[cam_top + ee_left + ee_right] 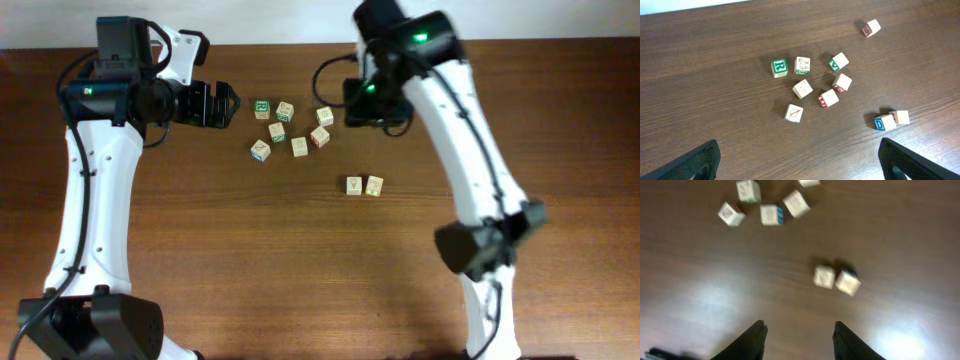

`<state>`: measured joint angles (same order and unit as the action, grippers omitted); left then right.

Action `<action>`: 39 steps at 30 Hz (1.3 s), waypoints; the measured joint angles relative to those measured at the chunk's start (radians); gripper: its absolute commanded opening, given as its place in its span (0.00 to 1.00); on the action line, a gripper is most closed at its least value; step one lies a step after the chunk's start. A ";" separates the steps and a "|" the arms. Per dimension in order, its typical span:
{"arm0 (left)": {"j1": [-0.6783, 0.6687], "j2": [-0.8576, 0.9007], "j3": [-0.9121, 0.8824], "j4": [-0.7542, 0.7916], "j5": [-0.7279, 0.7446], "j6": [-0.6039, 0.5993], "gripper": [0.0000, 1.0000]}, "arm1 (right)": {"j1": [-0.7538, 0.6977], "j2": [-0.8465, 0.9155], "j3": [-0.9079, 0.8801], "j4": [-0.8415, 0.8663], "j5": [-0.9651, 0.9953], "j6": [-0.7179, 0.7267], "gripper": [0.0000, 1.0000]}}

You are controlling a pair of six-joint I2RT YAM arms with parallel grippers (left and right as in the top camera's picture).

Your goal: Rotate 5 blocks

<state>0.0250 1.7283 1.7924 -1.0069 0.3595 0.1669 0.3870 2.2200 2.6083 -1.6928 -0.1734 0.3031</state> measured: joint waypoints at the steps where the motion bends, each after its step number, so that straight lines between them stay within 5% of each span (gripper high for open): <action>1: 0.000 0.000 0.000 -0.001 0.000 0.000 0.99 | -0.014 -0.072 -0.080 0.006 0.015 -0.001 0.44; 4: 0.000 0.000 0.001 0.000 0.000 0.000 0.99 | -0.061 -0.187 -0.307 0.025 0.038 0.000 0.39; 9: 0.000 0.000 0.002 0.000 0.000 0.000 0.99 | -0.114 -0.136 -0.767 0.322 0.054 0.030 0.38; 17: 0.000 0.000 0.002 0.000 0.000 0.000 0.99 | -0.136 -0.133 -1.048 0.686 0.110 0.024 0.39; 39: 0.000 0.000 0.002 0.000 0.000 0.000 0.99 | -0.103 -0.133 -1.124 0.856 0.080 -0.016 0.39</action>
<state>0.0250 1.7283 1.7939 -1.0073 0.3595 0.1669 0.2844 2.0872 1.4845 -0.8368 -0.0937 0.2874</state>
